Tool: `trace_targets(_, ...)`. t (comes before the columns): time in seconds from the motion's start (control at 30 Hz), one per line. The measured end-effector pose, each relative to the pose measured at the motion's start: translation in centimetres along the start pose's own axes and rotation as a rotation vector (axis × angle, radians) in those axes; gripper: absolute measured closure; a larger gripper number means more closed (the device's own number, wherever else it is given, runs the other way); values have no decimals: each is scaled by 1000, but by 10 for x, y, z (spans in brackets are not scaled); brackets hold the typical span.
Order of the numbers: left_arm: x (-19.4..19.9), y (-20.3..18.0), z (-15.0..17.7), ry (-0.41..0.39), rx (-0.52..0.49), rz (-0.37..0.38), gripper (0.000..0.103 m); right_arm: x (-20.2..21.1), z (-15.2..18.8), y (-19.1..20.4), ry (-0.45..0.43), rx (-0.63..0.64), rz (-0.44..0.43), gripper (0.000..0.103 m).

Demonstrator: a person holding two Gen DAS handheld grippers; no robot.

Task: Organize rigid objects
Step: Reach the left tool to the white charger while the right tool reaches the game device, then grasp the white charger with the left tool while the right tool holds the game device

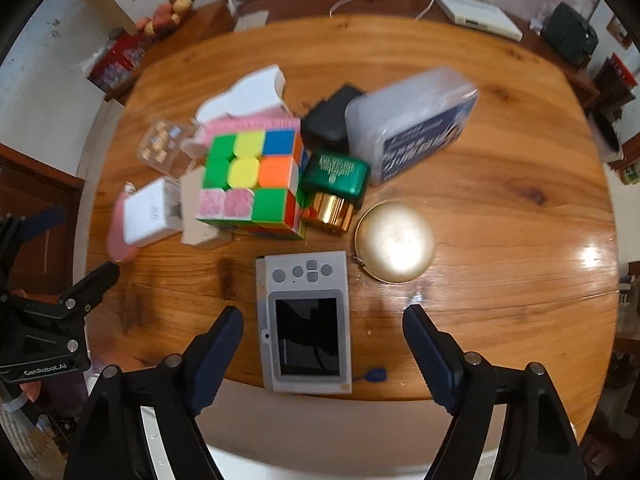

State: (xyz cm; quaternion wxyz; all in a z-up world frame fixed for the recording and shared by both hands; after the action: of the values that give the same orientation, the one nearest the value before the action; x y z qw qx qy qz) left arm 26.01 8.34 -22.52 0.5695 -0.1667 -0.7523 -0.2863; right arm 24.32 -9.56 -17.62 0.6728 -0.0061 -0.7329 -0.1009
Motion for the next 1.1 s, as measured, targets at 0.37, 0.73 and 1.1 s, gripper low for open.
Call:
trace_targets(0.37,-36,-13,-22,61,-131,-57,3,-40,15,10,80,43,88,32)
trace_targets(0.73,-37,-22,-30,45,-153,-16,37,-34,15,3,101,25,88,37)
trace_targets(1.1,-13,-7,-18,40,130,78,48,-16,14,-1,81,-42,-55,45)
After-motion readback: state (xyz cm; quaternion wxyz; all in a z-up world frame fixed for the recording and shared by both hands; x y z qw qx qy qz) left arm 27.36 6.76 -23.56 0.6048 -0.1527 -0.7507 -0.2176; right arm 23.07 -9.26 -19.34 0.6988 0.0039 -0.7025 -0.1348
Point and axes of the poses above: each gripper's, at about its wrist camera, not at the fingertips, and x roughly against the way its jaws point, y to its left, z to its underside, the point moved 6 cm from there along -x, roughly the way its jaws point, and after that the axes turned 12 degrees about -x, right-handed, at the moved point
